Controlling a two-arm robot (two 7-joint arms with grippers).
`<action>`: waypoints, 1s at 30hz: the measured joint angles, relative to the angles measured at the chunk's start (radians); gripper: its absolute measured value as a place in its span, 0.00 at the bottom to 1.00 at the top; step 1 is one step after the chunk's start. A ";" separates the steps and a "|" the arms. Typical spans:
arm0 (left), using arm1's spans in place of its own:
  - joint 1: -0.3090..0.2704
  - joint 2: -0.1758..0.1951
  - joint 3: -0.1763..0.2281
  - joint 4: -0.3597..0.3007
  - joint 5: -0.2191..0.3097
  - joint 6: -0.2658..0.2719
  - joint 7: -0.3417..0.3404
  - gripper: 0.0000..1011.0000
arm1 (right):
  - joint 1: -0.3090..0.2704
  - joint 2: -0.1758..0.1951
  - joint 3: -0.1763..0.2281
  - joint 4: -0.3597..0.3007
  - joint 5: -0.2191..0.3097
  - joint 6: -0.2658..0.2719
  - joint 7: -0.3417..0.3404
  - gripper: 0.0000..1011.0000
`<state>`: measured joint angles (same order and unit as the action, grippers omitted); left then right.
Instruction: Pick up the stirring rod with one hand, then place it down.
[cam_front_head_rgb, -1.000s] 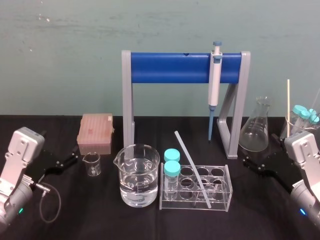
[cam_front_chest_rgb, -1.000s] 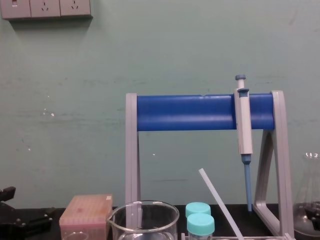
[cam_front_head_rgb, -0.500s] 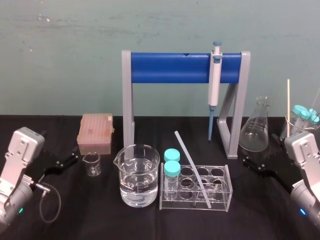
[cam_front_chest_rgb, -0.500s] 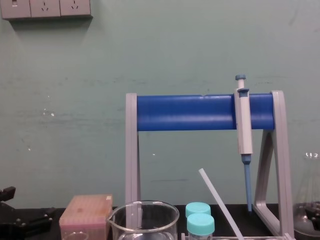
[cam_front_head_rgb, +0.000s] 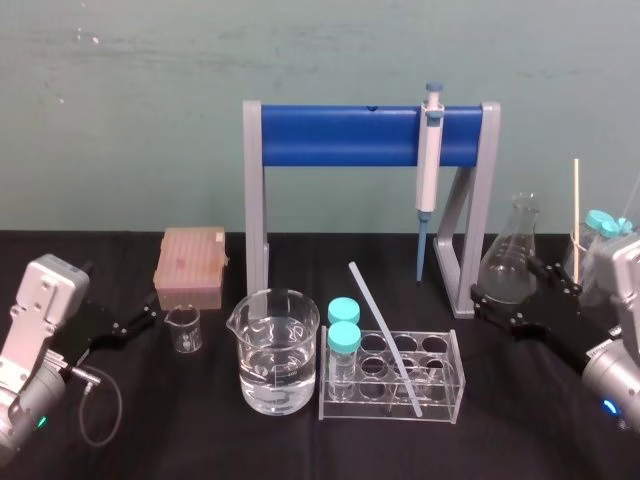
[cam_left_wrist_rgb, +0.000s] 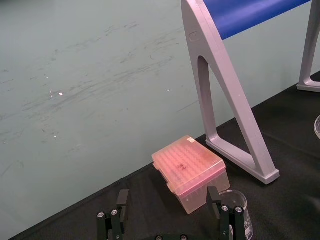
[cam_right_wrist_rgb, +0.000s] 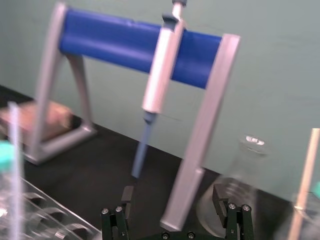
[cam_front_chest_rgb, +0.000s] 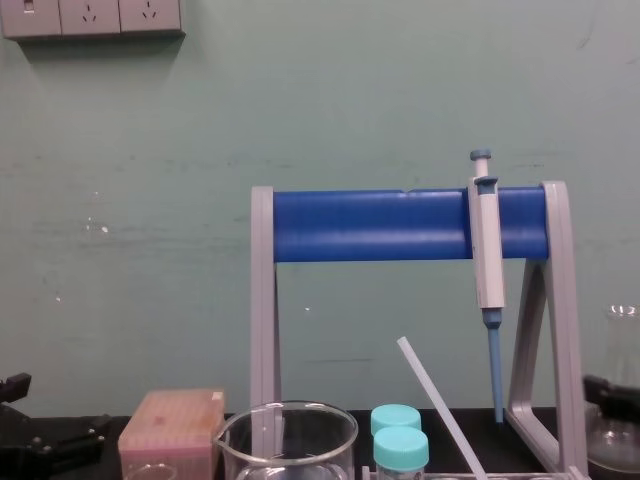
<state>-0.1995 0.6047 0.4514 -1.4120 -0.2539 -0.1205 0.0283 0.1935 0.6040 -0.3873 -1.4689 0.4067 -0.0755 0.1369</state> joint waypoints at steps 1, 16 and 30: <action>0.000 0.000 0.000 0.000 0.000 0.000 0.000 0.99 | 0.001 -0.002 0.012 -0.015 0.047 0.027 0.042 0.99; 0.000 0.000 0.000 0.000 0.000 0.000 0.000 0.99 | 0.065 -0.035 -0.014 -0.069 0.174 0.201 0.287 0.99; 0.000 0.000 0.000 0.000 0.000 0.000 0.000 0.99 | 0.152 -0.080 -0.089 -0.011 0.106 0.240 0.361 0.99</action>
<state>-0.1996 0.6047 0.4514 -1.4120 -0.2539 -0.1205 0.0283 0.3460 0.5243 -0.4767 -1.4797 0.5125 0.1644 0.4984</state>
